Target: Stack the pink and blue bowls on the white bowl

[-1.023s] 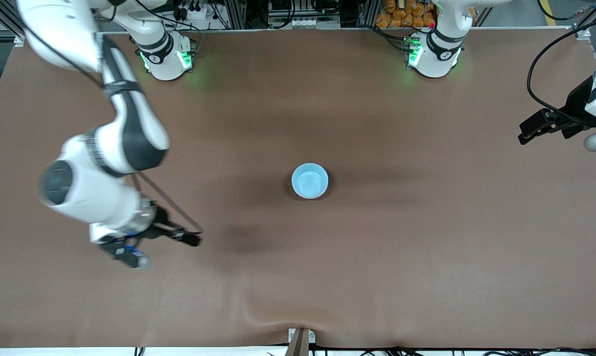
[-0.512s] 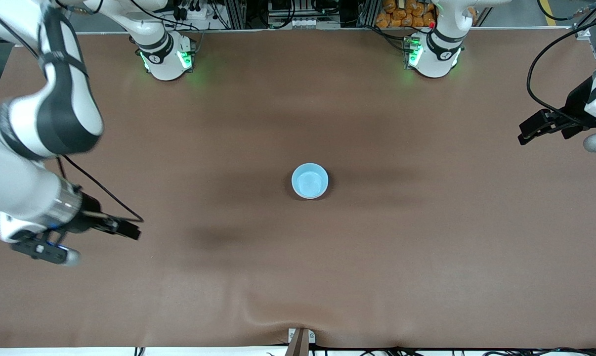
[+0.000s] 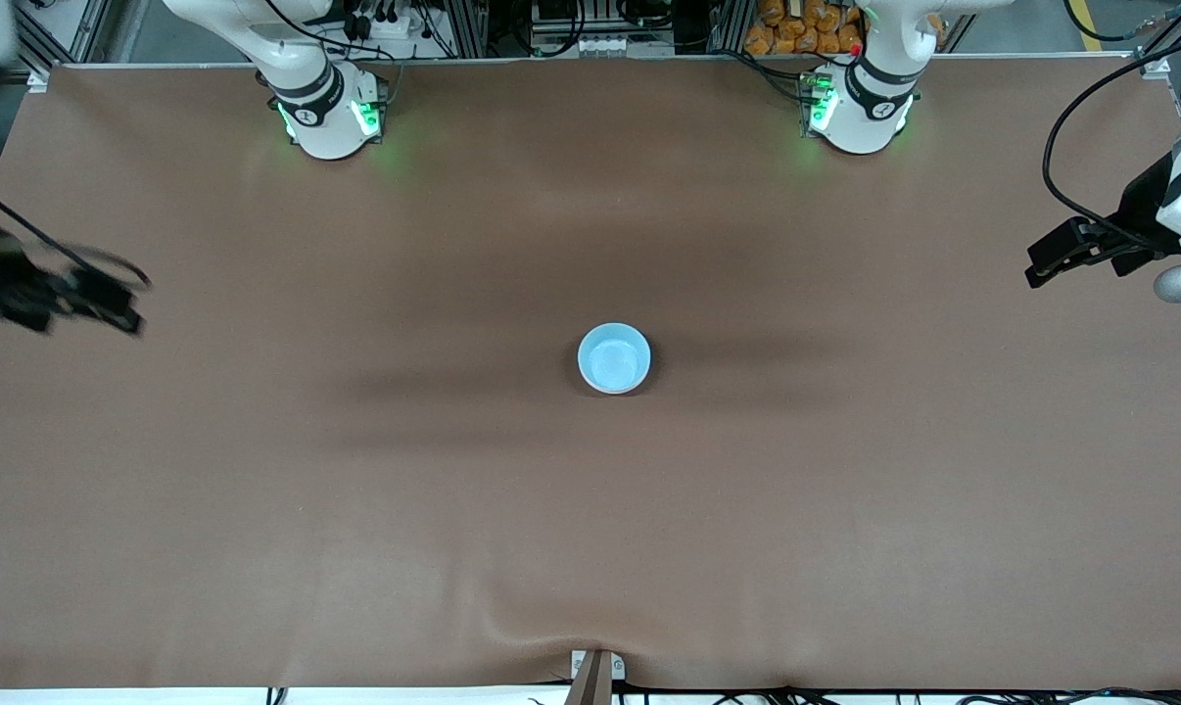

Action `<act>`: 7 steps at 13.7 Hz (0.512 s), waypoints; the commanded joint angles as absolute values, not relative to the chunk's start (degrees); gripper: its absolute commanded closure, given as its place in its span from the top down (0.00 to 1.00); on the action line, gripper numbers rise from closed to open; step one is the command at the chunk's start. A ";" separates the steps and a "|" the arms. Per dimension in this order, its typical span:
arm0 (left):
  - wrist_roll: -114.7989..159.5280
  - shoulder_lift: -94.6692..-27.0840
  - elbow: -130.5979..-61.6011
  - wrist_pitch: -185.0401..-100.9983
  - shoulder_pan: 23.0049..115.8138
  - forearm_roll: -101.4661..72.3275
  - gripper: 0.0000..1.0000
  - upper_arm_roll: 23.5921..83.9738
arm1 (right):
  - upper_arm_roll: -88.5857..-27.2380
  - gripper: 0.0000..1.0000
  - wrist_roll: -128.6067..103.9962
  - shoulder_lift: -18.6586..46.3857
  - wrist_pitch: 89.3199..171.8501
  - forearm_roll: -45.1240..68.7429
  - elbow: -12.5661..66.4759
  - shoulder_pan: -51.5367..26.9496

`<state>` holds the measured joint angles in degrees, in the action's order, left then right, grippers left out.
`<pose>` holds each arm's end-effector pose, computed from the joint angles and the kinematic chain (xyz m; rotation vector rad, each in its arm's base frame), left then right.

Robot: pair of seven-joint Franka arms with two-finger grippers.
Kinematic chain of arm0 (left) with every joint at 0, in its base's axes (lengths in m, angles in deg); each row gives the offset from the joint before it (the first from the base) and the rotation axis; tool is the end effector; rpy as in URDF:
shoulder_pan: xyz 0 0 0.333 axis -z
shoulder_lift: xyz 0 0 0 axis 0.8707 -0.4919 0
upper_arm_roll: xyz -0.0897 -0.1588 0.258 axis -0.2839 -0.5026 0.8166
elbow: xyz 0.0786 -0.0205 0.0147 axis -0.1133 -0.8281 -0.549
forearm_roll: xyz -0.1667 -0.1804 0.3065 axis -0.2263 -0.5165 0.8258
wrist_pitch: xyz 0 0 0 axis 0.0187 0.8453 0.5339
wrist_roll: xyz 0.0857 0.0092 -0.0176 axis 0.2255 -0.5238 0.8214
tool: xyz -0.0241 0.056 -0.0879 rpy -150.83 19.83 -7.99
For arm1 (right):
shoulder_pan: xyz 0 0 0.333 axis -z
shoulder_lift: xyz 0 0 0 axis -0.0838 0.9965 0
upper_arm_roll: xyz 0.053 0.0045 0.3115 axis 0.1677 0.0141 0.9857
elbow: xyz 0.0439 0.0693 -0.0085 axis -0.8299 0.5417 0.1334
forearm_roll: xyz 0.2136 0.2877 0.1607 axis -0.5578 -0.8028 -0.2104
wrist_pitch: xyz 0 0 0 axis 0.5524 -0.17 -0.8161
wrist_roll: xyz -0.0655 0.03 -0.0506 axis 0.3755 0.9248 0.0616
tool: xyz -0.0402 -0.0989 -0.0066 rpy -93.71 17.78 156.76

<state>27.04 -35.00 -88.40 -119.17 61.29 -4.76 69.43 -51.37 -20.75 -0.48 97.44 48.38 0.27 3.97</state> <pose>0.5571 -0.0312 0.6165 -3.1230 -0.2113 -0.0426 0.5885 0.0194 0.6660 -3.1312 0.0397 -0.0248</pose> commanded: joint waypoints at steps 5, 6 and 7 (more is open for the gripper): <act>25.67 -34.81 -88.41 -118.67 61.41 -4.70 1.00 69.21 | -49.47 1.00 -18.93 -14.79 101.88 52.61 19.52 4.36; 25.06 -34.82 -88.41 -118.67 61.41 -4.70 1.00 69.21 | -49.47 1.00 -18.83 -13.57 101.89 53.65 17.43 4.45; 24.45 -34.82 -88.41 -118.32 61.59 -4.70 1.00 69.21 | -49.30 1.00 -18.92 -11.82 101.37 55.23 14.53 4.02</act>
